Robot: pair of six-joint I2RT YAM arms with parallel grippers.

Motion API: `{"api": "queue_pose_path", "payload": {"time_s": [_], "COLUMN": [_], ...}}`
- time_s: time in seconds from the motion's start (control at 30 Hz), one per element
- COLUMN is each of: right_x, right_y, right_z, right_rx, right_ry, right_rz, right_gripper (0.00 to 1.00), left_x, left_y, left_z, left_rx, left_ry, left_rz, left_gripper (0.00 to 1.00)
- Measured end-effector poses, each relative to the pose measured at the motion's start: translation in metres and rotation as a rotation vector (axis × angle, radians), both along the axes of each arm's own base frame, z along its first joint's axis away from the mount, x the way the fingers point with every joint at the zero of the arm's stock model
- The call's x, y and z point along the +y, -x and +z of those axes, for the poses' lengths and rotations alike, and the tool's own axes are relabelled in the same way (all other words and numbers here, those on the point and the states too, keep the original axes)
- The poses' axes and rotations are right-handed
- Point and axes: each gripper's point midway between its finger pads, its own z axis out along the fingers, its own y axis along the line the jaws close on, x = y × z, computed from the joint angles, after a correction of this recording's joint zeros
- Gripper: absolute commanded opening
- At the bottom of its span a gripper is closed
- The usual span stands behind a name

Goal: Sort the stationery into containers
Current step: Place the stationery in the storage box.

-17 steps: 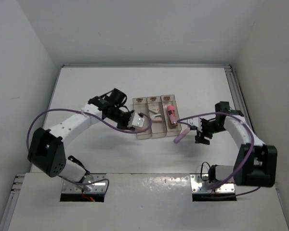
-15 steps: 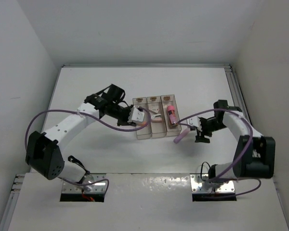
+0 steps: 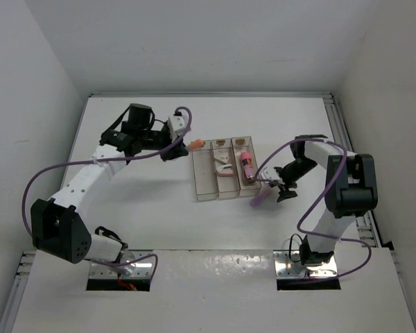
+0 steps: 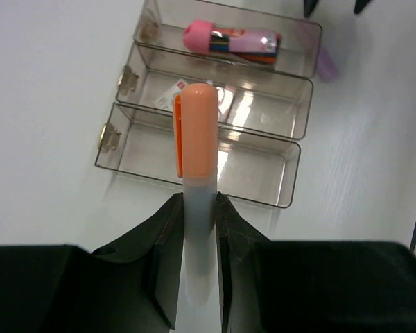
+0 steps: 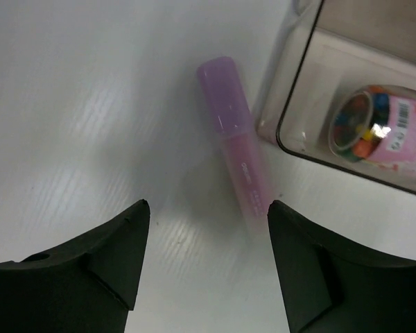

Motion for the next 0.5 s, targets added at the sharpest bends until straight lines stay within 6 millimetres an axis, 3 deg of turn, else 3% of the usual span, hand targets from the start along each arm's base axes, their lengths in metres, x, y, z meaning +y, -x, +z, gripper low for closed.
{"api": "queue_pose_path", "payload": {"time_s": [0.17, 0.3, 0.5], "right_x": [0.006, 0.013, 0.014], "right_y": [0.004, -0.008, -0.018], "right_z": [-0.012, -0.017, -0.024], "right_rx": [0.03, 0.01, -0.018], "right_ry": [0.022, 0.024, 0.046], "right_rz": [0.054, 0.079, 0.105], "right_gripper": [0.68, 0.67, 0.55], "left_x": [0.018, 0.022, 0.021], "left_y": [-0.021, -0.026, -0.025], "left_z": [0.014, 0.019, 0.02], "left_rx": [0.071, 0.103, 0.126], "left_ry": [0.101, 0.144, 0.16], "left_rz": [0.154, 0.197, 0.2], "left_gripper": [0.0, 0.0, 0.0]}}
